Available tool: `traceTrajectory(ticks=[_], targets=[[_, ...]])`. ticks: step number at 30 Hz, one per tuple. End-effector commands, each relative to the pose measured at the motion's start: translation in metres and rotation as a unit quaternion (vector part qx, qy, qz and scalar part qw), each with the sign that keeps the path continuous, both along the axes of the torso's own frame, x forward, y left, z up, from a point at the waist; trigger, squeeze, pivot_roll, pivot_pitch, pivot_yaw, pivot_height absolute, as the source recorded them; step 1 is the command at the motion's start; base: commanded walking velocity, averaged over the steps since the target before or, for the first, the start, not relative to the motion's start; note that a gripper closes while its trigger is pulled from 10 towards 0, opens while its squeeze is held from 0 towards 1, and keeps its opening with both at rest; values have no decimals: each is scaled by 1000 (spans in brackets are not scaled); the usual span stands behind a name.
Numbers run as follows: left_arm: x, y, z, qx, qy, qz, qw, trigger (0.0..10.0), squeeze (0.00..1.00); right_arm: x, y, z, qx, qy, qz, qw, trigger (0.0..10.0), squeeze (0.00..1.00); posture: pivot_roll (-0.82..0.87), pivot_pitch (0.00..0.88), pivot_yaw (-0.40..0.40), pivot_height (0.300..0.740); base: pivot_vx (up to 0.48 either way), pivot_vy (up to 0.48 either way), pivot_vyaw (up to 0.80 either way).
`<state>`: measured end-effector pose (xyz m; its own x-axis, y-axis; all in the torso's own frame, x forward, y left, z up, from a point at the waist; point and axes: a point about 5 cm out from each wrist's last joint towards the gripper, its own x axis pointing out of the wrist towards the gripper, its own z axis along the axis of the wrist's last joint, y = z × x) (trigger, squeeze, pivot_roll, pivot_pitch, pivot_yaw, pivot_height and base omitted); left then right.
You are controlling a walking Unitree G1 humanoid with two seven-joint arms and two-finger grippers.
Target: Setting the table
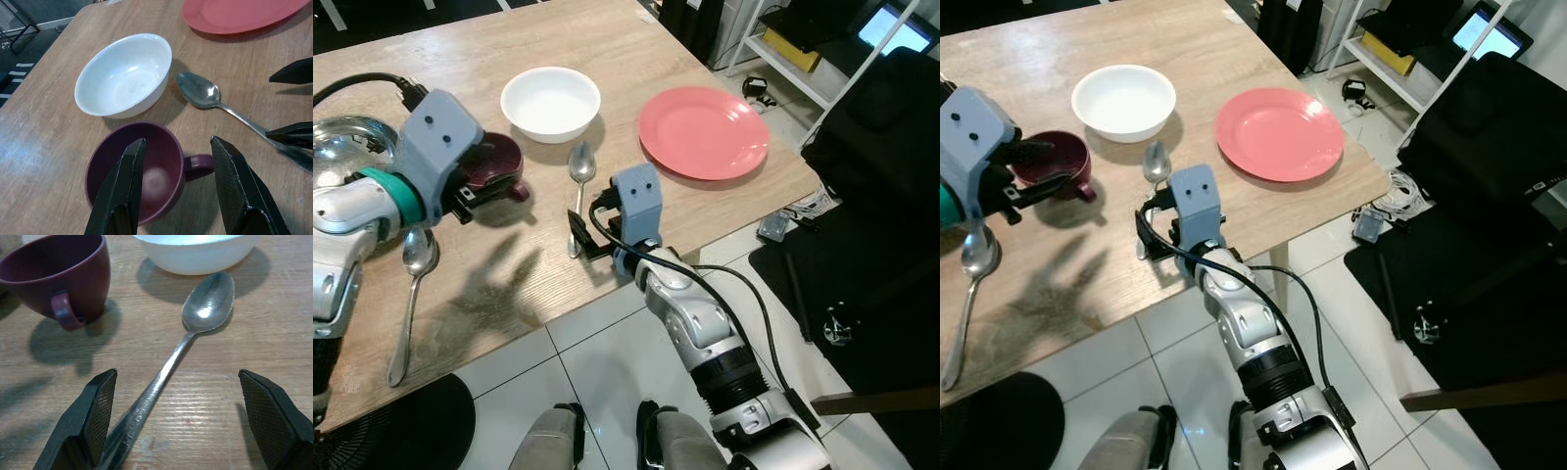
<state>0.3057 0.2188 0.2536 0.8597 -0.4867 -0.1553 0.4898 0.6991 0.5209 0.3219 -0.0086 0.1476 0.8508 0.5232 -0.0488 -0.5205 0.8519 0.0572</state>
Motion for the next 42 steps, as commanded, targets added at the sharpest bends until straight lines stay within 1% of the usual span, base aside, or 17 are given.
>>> traceTrajectory(ticks=[1, 3, 6, 8, 9, 11, 14, 18, 21, 24, 25, 26, 31, 32, 33, 38, 42], targets=[[-1, 1, -5, 2, 5, 7, 1000, 10000, 0, -11, 39, 13, 32, -4, 44, 998, 10000, 0, 188, 125, 11, 740, 0, 0, 0], [0, -3, -10, -6, 6, 10, 1000, 10000, 0, -18, 51, 1, -8, 0, 79, 997, 10000, 0, 188, 121, 8, 740, 0, 0, 0], [0, -5, -11, -11, 7, 14, 1000, 10000, 0, -23, 57, -6, -45, -9, 101, 994, 10000, 0, 190, 117, 5, 740, 0, 0, 0], [0, -5, -11, -11, 7, 14, 1000, 10000, 0, -23, 57, -6, -45, -9, 101, 994, 10000, 0, 190, 117, 5, 740, 0, 0, 0], [1, -5, -11, -14, 8, 16, 1000, 10000, 0, -24, 58, -11, -81, -18, 99, 992, 10000, 0, 192, 115, 4, 740, 0, 0, 0], [1, -5, -13, -20, 10, 20, 1000, 10000, 0, -16, 48, -26, -149, -9, 47, 988, 10000, 0, 192, 109, 2, 740, 0, 0, 0], [1, -5, -13, -22, 11, 21, 999, 10000, 0, -14, 44, -29, -163, -5, 30, 986, 10000, 0, 192, 109, 2, 740, 0, 0, 0], [2, -6, -14, -25, 14, 20, 999, 10000, 0, -5, 29, -29, -157, 11, -3, 988, 10000, 0, 187, 107, 4, 740, 0, 0, 0], [4, -8, -17, -31, 18, 21, 999, 10000, 0, 12, -6, -30, -136, 39, -55, 988, 10000, 0, 178, 104, 7, 740, 0, 0, 0], [4, -9, -18, -32, 18, 21, 999, 10000, 0, 14, -12, -31, -133, 43, -61, 988, 10000, 0, 178, 104, 7, 740, 0, 0, 0], [5, -10, -19, -34, 20, 21, 999, 10000, 0, 18, -26, -36, -117, 68, -69, 988, 10000, 0, 169, 104, 8, 740, 0, 0, 0], [5, -10, -19, -34, 20, 21, 999, 10000, 0, 18, -26, -36, -117, 68, -69, 988, 10000, 0, 169, 104, 8, 740, 0, 0, 0], [4, -11, -21, -36, 22, 21, 999, 10000, 0, 19, -60, -46, -100, 101, -71, 987, 10000, 0, 168, 107, 8, 740, 0, 0, 0], [4, -11, -21, -36, 22, 21, 999, 10000, 0, 19, -60, -46, -100, 101, -71, 987, 10000, 0, 168, 107, 8, 740, 0, 0, 0], [5, -10, -22, -36, 25, 21, 999, 10000, 0, 14, -72, -47, -86, 110, -48, 989, 10000, 0, 161, 112, 12, 740, 0, 0, 0], [5, -10, -22, -37, 26, 20, 999, 10000, 0, 8, -77, -47, -76, 117, -21, 990, 10000, 0, 158, 116, 15, 740, 0, 0, 0], [8, -13, -22, -39, 26, 17, 999, 10000, 0, -1, -67, -41, -52, 104, 38, 992, 10000, 0, 152, 120, 22, 740, 0, 0, 0]])
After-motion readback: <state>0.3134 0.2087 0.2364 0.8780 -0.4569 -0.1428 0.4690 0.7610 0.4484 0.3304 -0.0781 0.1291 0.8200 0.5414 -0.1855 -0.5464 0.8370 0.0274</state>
